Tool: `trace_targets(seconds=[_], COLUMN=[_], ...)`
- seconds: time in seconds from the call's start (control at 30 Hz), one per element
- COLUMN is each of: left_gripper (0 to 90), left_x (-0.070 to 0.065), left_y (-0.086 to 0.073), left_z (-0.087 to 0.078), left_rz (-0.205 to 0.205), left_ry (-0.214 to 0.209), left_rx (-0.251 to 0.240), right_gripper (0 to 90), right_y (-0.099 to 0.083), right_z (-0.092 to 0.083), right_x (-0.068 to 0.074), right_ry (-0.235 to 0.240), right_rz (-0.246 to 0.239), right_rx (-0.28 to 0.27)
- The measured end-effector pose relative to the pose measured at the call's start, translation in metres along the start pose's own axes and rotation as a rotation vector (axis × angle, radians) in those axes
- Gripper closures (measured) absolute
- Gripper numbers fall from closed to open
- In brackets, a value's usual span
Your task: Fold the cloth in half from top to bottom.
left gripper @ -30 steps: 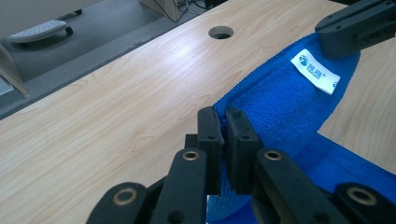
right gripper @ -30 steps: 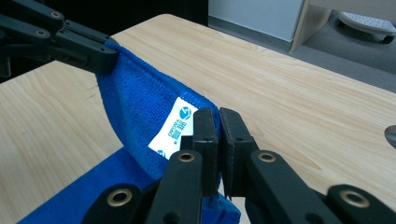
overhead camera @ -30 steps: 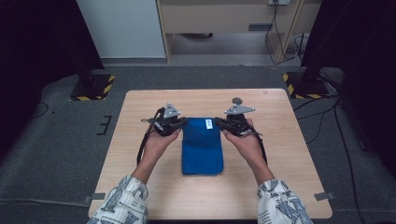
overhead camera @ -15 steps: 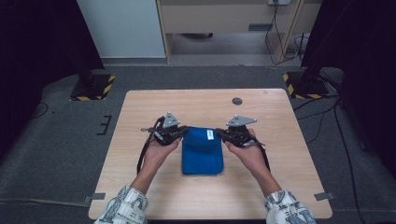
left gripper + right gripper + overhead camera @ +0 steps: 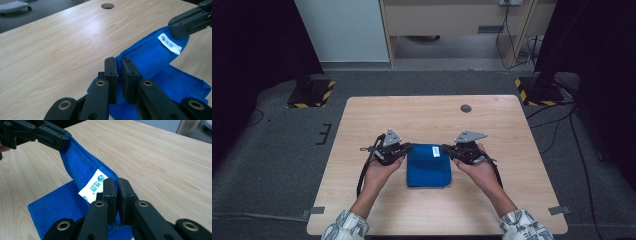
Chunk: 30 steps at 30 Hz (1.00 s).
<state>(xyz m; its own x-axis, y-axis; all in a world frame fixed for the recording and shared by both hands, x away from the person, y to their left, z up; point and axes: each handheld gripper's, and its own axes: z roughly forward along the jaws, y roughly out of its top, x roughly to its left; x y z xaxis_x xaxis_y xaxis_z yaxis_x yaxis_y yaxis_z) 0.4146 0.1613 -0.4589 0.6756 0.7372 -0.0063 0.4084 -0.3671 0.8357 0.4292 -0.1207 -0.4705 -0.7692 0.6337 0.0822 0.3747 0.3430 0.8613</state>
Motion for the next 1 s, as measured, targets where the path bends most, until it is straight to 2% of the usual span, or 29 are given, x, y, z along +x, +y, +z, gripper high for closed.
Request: trace_targets(seconds=[0.23, 0.37, 0.53, 0.6, 0.87, 1.0], left_gripper=[81.4, 78.0, 80.6, 81.2, 82.0, 82.1], left_x=[-0.004, -0.007, -0.009, -0.009, -0.014, -0.016], left_y=[-0.012, -0.017, -0.024, -0.024, -0.022, -0.027], left_z=[0.000, -0.001, -0.003, -0.004, -0.017, -0.021], left_rz=[-0.030, -0.024, -0.015, -0.025, -0.019, -0.019], left_ry=[-0.010, -0.004, -0.014, -0.021, -0.023, -0.030], left_rx=[-0.015, -0.009, 0.005, 0.000, -0.027, -0.016], right_gripper=[86.1, 86.3, 86.4, 86.4, 86.4, 86.3], right_y=[-0.007, -0.008, -0.009, -0.010, -0.009, -0.015], right_z=[0.000, 0.000, 0.001, 0.002, -0.006, -0.005], right_x=[0.001, 0.001, 0.005, 0.006, 0.014, 0.019], right_ry=[0.005, 0.010, 0.020, 0.022, 0.038, 0.056], right_rz=[0.009, 0.009, 0.000, -0.001, -0.017, -0.019], right_rx=[0.010, 0.009, 0.020, 0.024, 0.018, 0.022])
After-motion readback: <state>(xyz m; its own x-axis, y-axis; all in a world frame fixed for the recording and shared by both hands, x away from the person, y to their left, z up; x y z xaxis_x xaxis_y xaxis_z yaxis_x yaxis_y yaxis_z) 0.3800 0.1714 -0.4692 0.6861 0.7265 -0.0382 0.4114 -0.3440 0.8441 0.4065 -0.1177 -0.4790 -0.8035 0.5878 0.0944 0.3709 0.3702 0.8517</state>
